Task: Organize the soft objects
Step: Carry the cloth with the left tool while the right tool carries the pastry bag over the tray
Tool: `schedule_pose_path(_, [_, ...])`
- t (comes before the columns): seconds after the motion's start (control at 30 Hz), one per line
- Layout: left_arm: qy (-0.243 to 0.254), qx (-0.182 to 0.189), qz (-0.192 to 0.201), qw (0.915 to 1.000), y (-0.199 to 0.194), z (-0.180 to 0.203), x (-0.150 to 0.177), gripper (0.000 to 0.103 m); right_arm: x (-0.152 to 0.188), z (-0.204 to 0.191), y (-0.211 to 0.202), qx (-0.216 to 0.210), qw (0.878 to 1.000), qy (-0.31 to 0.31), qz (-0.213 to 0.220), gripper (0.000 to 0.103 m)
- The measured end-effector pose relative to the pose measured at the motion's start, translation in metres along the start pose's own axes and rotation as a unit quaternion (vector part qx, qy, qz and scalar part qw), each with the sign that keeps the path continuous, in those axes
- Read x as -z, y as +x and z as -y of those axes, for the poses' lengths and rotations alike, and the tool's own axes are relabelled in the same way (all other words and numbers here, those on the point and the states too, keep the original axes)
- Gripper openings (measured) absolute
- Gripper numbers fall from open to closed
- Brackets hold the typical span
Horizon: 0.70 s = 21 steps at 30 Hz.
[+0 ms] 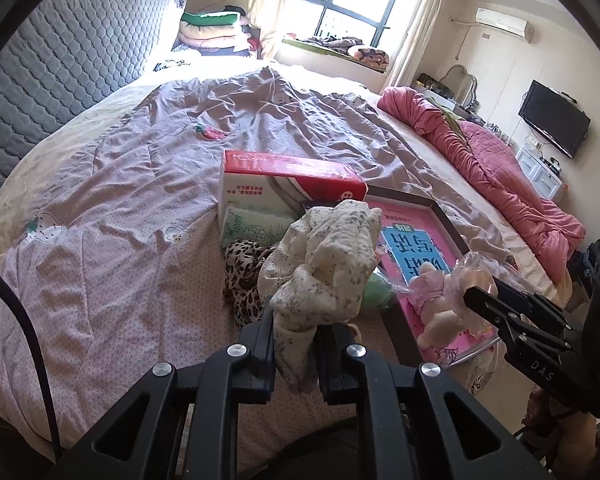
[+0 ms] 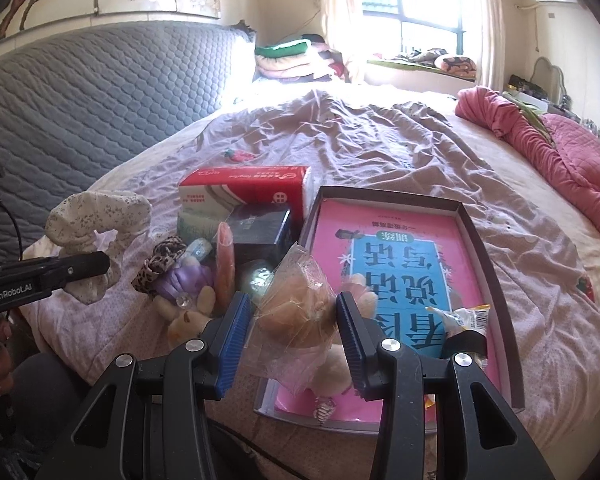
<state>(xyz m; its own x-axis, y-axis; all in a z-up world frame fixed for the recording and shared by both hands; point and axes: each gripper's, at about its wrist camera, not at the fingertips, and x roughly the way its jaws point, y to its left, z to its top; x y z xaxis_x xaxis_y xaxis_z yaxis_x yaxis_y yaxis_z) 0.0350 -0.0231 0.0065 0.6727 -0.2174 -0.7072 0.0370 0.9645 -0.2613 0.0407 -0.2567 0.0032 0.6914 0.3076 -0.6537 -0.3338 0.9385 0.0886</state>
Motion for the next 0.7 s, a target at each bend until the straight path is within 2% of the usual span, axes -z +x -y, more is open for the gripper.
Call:
schedule_pose_path(0.27, [0.033,-0.002,0.001,0.9995,-0.003,0.027,-0.005,0.016,0.0,0.024,-0.009,0.024,0.999,0.033,0.011,0.046])
schedule_pose_path(0.7, [0.074,0.037,-0.011,0.9965,0.007,0.081,-0.01,0.016,0.003,0.052,-0.019,0.044,0.995,0.082,0.024,0.046])
